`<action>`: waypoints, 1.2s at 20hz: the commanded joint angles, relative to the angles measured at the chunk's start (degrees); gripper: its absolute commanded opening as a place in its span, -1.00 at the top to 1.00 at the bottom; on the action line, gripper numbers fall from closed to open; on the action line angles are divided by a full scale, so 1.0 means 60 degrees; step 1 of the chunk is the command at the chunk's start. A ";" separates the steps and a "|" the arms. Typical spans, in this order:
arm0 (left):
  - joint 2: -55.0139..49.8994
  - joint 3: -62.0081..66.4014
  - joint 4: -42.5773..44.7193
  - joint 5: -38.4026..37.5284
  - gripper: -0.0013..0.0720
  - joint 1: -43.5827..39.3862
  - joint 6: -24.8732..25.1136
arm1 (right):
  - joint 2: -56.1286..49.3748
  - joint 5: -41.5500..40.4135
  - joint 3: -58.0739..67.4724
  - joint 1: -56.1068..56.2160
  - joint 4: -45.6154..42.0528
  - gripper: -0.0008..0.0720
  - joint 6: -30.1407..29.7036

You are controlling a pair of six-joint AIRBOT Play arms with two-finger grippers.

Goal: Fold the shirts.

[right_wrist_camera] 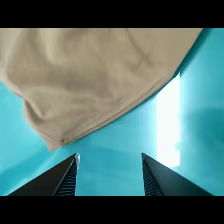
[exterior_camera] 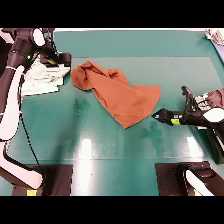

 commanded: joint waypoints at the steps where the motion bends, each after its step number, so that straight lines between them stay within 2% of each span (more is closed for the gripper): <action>1: -0.0098 -0.0149 0.0113 -0.0616 -0.68 0.0073 0.0419 | -0.0004 -0.0681 -0.0958 0.0335 0.1537 -0.30 0.0062; 2: -0.0175 -0.0149 0.0098 -0.0645 -0.90 0.0069 0.0415 | -0.0004 -0.0863 -0.1104 0.0630 0.1756 -0.30 0.0080; 3: -0.0273 -0.0149 0.0073 -0.0685 -0.96 0.0073 0.0415 | -0.0004 -0.1144 -0.1209 0.1016 0.1869 -0.30 0.0131; 8: -0.0412 -0.0149 -0.0106 -0.0597 -0.96 0.0073 0.0419 | -0.0200 -0.3217 -0.1566 0.2776 0.1858 -0.30 0.1355; 10: -0.0412 -0.0149 -0.0109 -0.0608 -0.96 0.0069 0.0415 | -0.0900 -0.3515 -0.1679 0.3235 0.1891 -0.30 0.1705; 14: -0.0412 -0.0149 -0.0113 -0.0645 -0.96 0.0073 0.0412 | -0.2459 -0.4284 -0.1169 0.4645 0.2641 -0.30 0.1727; 18: -0.0412 -0.0149 -0.0248 -0.0714 -0.96 0.0069 0.0342 | -0.3854 -0.5308 0.0346 0.6062 0.3289 -0.29 0.1749; 19: -0.0412 -0.0149 -0.0302 -0.0739 -0.96 0.0069 0.0342 | -0.4218 -0.5461 0.0743 0.6226 0.3289 -0.18 0.1749; 20: -0.0412 -0.0149 -0.0331 -0.0780 -0.96 0.0069 0.0346 | -0.4601 -0.5526 0.1129 0.6269 0.3268 0.18 0.1734; 21: -0.0408 -0.0149 -0.0328 -0.0849 -0.96 0.0073 0.0346 | -0.4892 -0.5442 0.1450 0.6182 0.3184 0.69 0.1723; 22: -0.0412 -0.0149 -0.0328 -0.0885 -0.96 0.0073 0.0350 | -0.5005 -0.5085 0.1712 0.5989 0.2863 0.92 0.1727; 24: -0.0412 -0.0149 -0.0328 -0.0911 -0.96 0.0073 0.0346 | -0.4809 -0.3475 0.2157 0.5235 0.2102 0.93 0.1745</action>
